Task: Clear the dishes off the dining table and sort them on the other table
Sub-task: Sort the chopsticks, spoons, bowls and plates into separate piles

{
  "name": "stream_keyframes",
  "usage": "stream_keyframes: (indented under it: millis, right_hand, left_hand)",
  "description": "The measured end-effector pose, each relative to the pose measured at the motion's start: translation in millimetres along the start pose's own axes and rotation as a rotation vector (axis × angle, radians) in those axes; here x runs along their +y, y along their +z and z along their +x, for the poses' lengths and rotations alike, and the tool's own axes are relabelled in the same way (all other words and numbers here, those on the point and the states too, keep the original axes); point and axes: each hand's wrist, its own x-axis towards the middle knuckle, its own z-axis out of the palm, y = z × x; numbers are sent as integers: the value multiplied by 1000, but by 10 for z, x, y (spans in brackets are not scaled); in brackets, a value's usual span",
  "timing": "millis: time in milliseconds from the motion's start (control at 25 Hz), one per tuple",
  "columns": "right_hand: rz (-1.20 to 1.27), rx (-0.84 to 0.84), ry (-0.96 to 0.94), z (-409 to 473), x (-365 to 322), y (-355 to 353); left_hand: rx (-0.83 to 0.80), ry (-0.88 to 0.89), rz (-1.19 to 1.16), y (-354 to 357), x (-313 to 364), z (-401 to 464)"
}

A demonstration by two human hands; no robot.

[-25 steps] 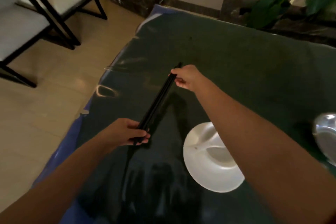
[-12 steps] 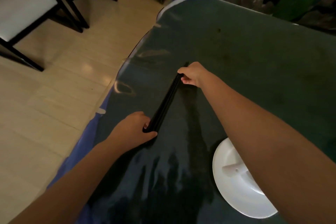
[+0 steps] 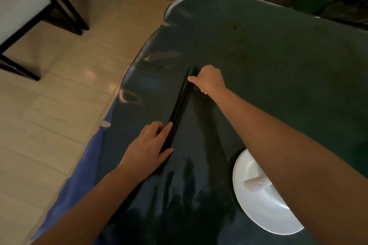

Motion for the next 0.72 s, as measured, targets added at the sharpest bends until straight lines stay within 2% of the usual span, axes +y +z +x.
stream_keyframes:
  millis: [160,320,560,720]
  right_hand:
    - [-57,53,-58,-64,25,1]
    - [-47,-45,-84,-156,39,-129]
    - [126,-32,-210,-625,422,-787]
    - [47,-135,-259,-1164,978,-1196]
  left_hand:
    - [-11,98,-23,-8,-23,-34]
    - [-142,219,-22,-20,-161,-58]
    - [-67,367,92,-28,-207,36]
    - [15,356,171,-144,-74,83]
